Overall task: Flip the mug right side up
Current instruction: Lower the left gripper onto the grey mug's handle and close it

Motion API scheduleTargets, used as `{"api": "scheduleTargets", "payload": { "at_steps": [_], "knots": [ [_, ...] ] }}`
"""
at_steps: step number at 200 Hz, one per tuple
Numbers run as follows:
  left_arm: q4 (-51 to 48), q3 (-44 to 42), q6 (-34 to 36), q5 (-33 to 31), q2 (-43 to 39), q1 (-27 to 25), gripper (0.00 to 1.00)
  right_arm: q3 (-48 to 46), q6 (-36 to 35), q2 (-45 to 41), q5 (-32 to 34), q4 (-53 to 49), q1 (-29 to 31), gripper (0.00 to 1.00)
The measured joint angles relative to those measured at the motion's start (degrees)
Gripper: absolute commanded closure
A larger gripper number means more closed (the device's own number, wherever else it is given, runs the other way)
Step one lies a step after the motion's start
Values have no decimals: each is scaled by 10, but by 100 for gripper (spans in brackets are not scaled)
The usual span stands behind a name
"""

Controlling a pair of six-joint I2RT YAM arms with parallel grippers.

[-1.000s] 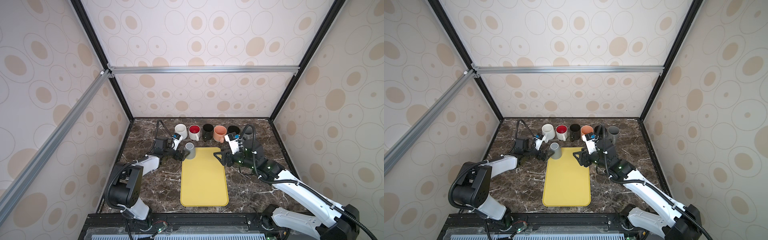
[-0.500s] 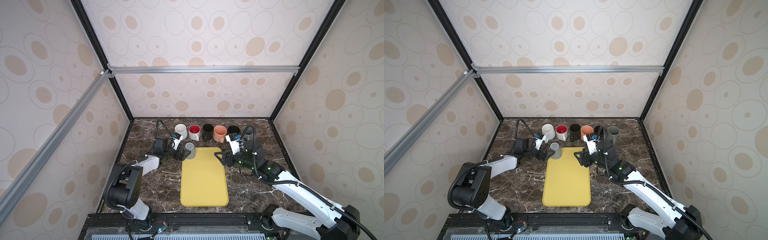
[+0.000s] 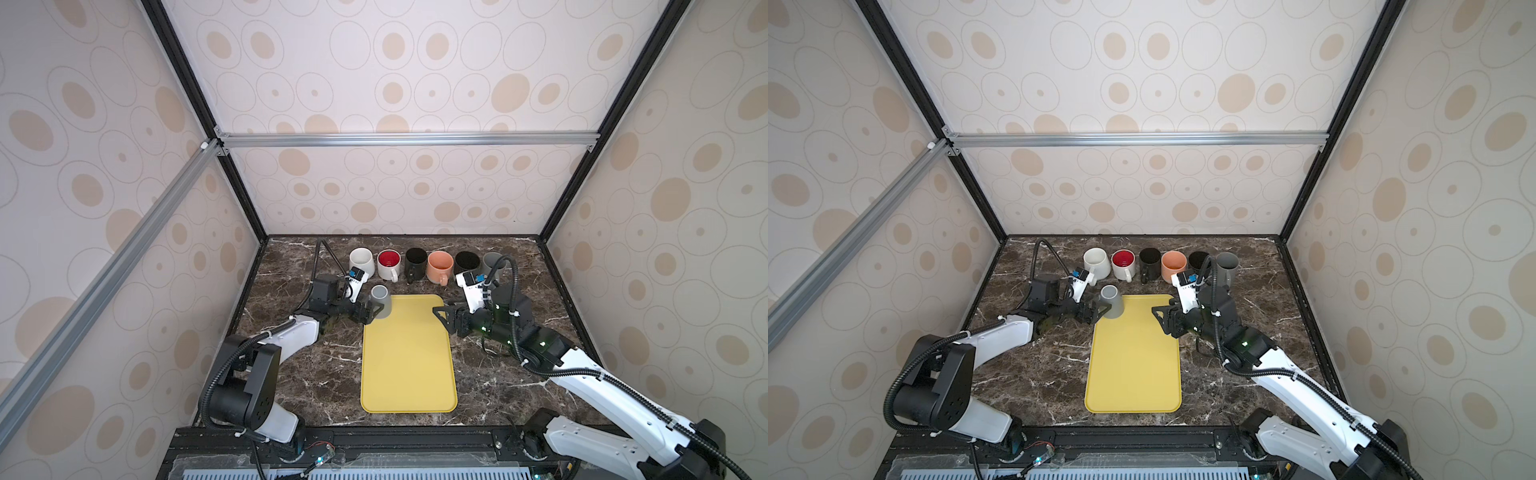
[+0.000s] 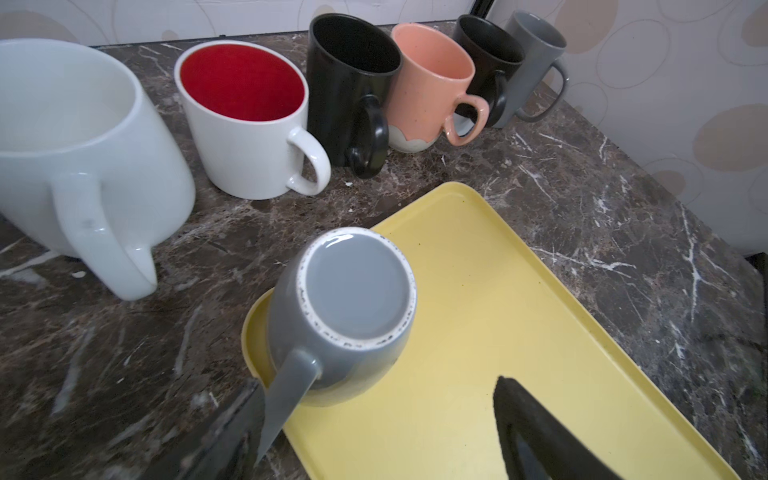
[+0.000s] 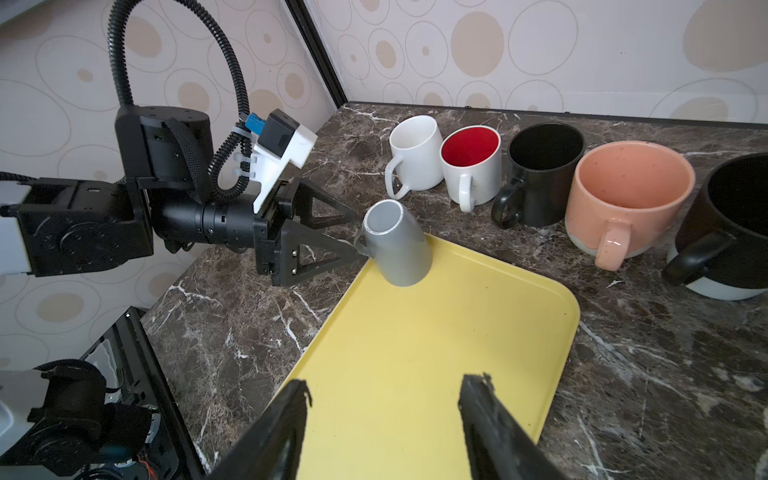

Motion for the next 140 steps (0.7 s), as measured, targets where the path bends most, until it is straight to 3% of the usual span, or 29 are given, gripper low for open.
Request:
{"api": "scheduleTargets", "payload": {
  "at_steps": [140],
  "knots": [
    [-47, 70, 0, -6, 85, 0, 17, -16, -9, -45, 28, -10, 0, 38]
  ]
}}
